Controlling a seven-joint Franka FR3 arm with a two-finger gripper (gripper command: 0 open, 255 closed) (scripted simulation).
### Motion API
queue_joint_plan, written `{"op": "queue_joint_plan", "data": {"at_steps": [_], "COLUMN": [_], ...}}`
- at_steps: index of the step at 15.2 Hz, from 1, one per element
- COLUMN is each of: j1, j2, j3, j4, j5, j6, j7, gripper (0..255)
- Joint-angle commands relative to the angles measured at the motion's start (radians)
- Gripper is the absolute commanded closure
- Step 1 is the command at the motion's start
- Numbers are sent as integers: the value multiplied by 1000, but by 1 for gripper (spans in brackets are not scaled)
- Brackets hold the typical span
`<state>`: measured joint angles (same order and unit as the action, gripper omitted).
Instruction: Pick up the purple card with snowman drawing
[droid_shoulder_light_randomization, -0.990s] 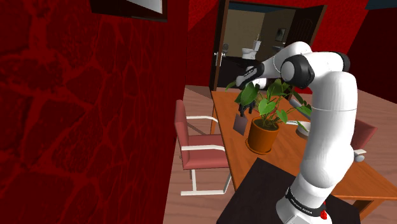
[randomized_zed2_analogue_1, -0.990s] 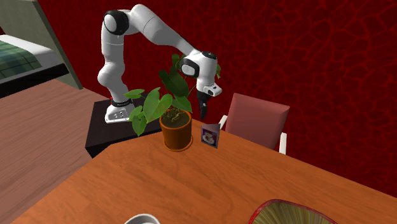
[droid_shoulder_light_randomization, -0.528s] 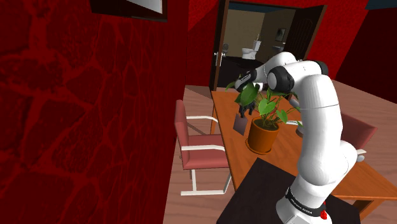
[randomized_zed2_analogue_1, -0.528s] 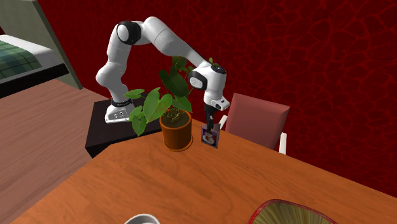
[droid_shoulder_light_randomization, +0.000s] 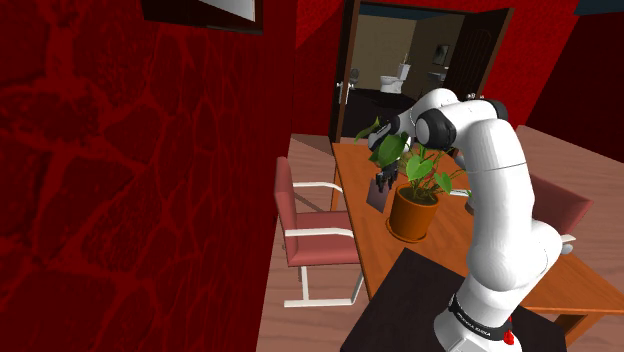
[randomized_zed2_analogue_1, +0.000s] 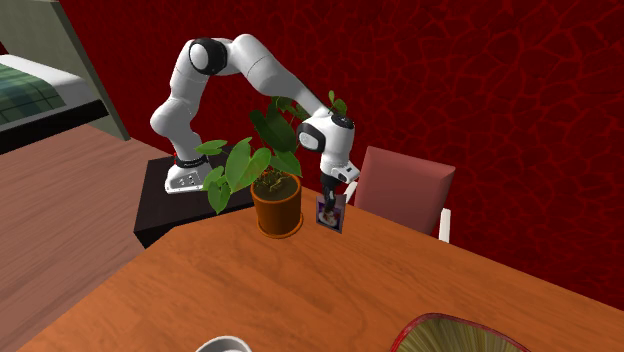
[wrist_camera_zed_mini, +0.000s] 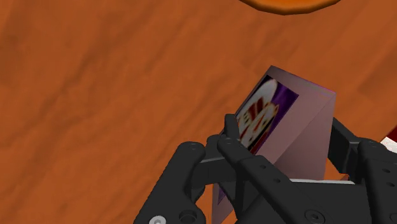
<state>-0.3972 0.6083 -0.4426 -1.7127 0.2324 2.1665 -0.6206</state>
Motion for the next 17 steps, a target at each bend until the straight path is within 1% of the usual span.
{"op": "queue_joint_plan", "data": {"at_steps": [1,9,17], "j1": [-1,0,13], "j2": [2,2,-60], "j3": [1,1,-19], "j4": [1,0,19], "j5": [1,1,-27], "j6": [1,2,-75], "j7": [0,0,13], "gripper": [255,255,255]}}
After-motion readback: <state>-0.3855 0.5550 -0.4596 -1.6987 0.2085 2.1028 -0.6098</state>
